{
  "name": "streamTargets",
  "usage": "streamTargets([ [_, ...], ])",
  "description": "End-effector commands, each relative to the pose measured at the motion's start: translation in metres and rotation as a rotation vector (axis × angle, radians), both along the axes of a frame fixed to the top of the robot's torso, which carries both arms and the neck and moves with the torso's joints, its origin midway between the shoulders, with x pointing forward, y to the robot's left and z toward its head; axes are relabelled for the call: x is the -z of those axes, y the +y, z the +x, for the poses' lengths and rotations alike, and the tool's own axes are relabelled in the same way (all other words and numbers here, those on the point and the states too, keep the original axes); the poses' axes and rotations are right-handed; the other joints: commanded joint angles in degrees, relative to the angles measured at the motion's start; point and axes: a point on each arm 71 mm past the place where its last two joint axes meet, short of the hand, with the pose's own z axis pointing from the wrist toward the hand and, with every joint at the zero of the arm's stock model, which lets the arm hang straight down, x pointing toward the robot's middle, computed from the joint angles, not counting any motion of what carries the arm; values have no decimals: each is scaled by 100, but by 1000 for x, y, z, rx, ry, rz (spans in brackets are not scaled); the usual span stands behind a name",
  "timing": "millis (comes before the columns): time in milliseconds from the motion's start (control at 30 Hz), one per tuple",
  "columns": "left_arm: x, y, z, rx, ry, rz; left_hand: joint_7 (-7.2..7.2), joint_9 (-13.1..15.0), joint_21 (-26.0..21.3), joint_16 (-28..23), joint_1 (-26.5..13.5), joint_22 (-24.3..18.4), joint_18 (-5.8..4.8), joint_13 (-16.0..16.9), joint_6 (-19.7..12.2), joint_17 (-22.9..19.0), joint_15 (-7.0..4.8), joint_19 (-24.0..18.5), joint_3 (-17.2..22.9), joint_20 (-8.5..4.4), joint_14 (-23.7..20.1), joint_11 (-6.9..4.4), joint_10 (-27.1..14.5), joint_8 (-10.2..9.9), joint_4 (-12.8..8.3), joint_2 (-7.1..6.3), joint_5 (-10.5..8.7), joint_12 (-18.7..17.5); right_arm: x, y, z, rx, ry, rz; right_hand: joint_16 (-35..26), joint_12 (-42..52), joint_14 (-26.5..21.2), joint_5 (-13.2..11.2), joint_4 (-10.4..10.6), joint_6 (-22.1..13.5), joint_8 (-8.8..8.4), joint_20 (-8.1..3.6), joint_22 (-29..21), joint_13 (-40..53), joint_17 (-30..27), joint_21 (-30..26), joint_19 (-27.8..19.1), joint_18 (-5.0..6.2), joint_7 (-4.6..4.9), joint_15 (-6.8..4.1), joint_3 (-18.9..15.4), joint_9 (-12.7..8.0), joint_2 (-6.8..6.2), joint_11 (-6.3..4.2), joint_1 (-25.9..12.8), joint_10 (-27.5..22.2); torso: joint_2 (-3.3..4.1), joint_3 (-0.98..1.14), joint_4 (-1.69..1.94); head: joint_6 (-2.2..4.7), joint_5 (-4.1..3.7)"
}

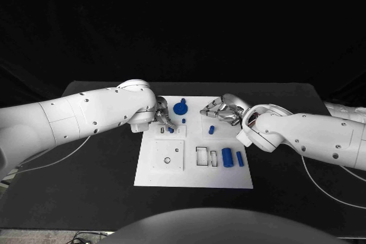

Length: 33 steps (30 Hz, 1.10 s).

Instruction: Assemble the parts on the task board

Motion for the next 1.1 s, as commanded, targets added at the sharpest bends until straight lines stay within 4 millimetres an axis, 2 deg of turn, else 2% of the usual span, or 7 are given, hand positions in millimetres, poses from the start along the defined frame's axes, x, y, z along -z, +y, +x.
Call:
streamTargets([
  [33, 0, -3, -1, 22, 0, -1, -33, 6, 14, 15, 50, 1509, -42, 325, -16, 1509, -17, 613, 29, 45, 586, -212, 801, 13, 35, -1, 34, -20, 0, 1, -1, -12, 0, -5, 23, 23, 618, 37, 27, 32, 31, 30, 1509, 1509, 1505, 26, 610, -82, 94, 41, 3, 9, -14, 48, -54, 595, -3, 2, 3, 1, -1],
  [100, 0, -2, -1, 24, 1, -1, -13, 10, 14, 15, -134, 1509, -42, 325, -12, 1509, -1, 613, -39, 48, 586, -190, 801, 3, 58, -43, 2, -20, 0, 1, -1, -12, 0, -5, 23, 23, 618, 37, 27, 32, 31, 30, 1509, 1509, 1505, 26, 610, -82, 94, 41, 3, 9, -14, 48, -54, 595, -3, 1, 1, 1, 0],
  [200, 0, -2, -1, 25, 5, 2, 12, 9, 14, 15, -523, 1509, -42, 325, 13, 1509, 32, 613, -222, 32, 586, -161, 801, -9, 66, -110, -239, -20, 0, 1, -1, -12, 0, -4, 23, 23, 618, 37, 27, 32, 31, 30, 1509, 1509, 1505, 26, 610, -82, 94, 41, 3, 9, -14, 48, -54, 595, -3, 1, -1, 1, -4],
  [300, 1, -1, -1, 28, 12, 13, 33, 2, 14, 15, -903, 1509, -42, 325, 22, 1509, 60, 613, -428, 19, 586, -145, 801, -32, 67, -239, -437, -20, 0, 1, -1, -12, 0, -4, 23, 23, 618, 37, 27, 32, 31, 30, 1509, 1509, 1505, 26, 610, -82, 94, 41, 3, 9, -14, 48, -54, 595, -1, -1, 4, 1, -10],
  [500, 1, 0, -2, 32, 7, 27, 43, 2, 14, 15, -1485, 1509, -42, 325, 75, 1509, 86, 613, -597, 25, 586, -138, 801, -53, 73, -611, -447, -20, 0, 1, -1, -12, 0, -5, 23, 23, 618, 37, 27, 32, 31, 30, 1509, 1509, 1505, 26, 610, -82, 94, 41, 3, 9, -14, 48, -54, 595, 1, -1, 2, 4, -4],
  [633, 1, 1, -1, 32, -4, 26, 37, 8, 14, 15, -1709, 1509, -42, 325, 108, 1509, 82, 613, -518, 28, 586, -146, 801, -58, 82, -755, -432, -20, 0, 1, -1, -11, 0, -5, 23, 23, 618, 39, 29, 26, 35, 34, 1509, 1509, 1505, 26, 610, -82, 96, 44, 2, 10, -17, 51, -63, 595, 0, -1, 2, 9, -6],
  [1100, 0, 2, -1, 29, -24, 9, 6, 25, 14, 15, -1728, 1509, -42, 325, 146, 1509, 59, 613, -283, 30, 586, -172, 801, -67, 68, -660, -434, -20, 1, 1, 0, -13, 1, -5, 23, 23, 618, 39, 29, 26, 35, 34, 1509, 1509, 1505, 26, 610, -82, 96, 44, 2, 10, -17, 51, -63, 595, 0, 0, 3, 14, -8],
])
